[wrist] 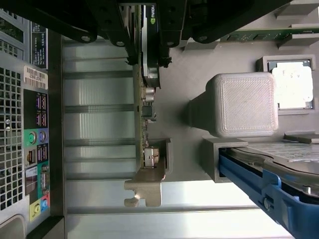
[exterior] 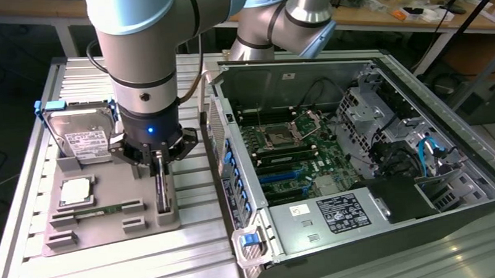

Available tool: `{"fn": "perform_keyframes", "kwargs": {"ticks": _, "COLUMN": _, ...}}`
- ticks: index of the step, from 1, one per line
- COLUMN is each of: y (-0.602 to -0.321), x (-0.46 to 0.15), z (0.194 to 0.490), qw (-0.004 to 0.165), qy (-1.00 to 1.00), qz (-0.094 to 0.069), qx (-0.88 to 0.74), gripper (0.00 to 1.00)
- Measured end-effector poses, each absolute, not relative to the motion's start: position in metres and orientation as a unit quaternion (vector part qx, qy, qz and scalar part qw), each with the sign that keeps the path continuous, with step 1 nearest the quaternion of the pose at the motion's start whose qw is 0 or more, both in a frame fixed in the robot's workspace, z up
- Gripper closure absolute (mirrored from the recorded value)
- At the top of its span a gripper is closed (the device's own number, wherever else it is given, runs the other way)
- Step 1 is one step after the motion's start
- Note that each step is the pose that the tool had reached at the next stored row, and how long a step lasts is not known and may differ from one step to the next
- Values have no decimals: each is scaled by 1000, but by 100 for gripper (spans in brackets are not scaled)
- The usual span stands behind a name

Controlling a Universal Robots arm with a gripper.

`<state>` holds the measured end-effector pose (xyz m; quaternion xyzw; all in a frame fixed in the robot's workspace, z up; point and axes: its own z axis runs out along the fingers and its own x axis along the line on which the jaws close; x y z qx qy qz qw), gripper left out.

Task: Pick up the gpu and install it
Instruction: 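Pick up the gpu and move the gpu toward the slot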

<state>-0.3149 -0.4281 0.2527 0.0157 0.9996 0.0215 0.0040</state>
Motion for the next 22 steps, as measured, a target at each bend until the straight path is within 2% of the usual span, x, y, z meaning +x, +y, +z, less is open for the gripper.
{"fn": "perform_keyframes", "kwargs": {"ticks": 22, "y": -428, "x": -315, "z": 314, "qw": 4, "qy": 1000, "qz": 21, "qx": 16, "gripper": 73}}
